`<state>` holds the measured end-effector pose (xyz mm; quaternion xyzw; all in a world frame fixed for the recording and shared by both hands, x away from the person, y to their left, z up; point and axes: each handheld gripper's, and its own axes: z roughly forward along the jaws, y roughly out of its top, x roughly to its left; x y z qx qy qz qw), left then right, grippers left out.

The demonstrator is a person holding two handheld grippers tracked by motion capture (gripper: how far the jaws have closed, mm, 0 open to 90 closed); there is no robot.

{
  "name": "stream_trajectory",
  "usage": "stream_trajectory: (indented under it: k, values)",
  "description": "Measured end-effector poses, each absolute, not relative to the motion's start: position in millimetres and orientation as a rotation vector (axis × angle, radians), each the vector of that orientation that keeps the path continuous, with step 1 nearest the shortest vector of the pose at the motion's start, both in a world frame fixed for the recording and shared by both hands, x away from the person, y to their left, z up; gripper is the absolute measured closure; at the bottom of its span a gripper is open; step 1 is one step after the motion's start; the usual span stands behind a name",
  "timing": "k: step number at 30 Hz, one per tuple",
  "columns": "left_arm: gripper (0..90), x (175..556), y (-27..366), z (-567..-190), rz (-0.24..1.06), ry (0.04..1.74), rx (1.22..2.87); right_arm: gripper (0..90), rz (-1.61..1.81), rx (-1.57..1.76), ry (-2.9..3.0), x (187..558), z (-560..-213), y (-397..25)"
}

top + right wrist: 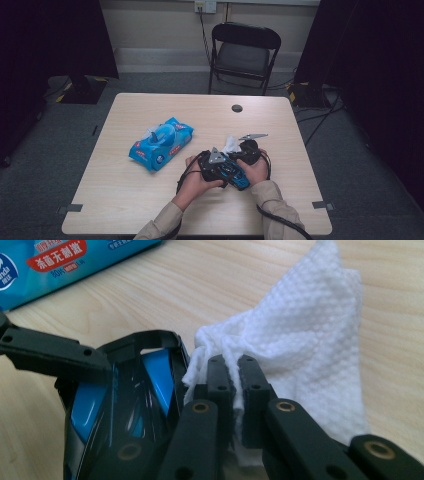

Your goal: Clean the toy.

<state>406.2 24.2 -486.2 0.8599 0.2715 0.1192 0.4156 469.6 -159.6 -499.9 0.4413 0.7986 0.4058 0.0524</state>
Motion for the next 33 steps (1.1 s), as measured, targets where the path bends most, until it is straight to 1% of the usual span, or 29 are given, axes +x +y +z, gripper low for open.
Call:
stream_trajectory:
  k: [4, 14, 33]
  values:
    - [15.5, 407.0, 24.7, -486.1, 0.296, 0.688, 2.157, 86.7, 1.237, 1.326, 2.431, 472.1, -500.1, -156.7]
    - [18.2, 406.2, 24.6, -486.0, 0.315, 0.700, 2.155, 86.7, 1.253, 1.278, 2.479, 469.5, -500.1, -166.4]
    - [18.2, 405.9, 23.1, -485.8, 0.315, 0.711, 2.153, 86.6, 1.319, 1.206, 2.559, 451.5, -502.1, -204.3]
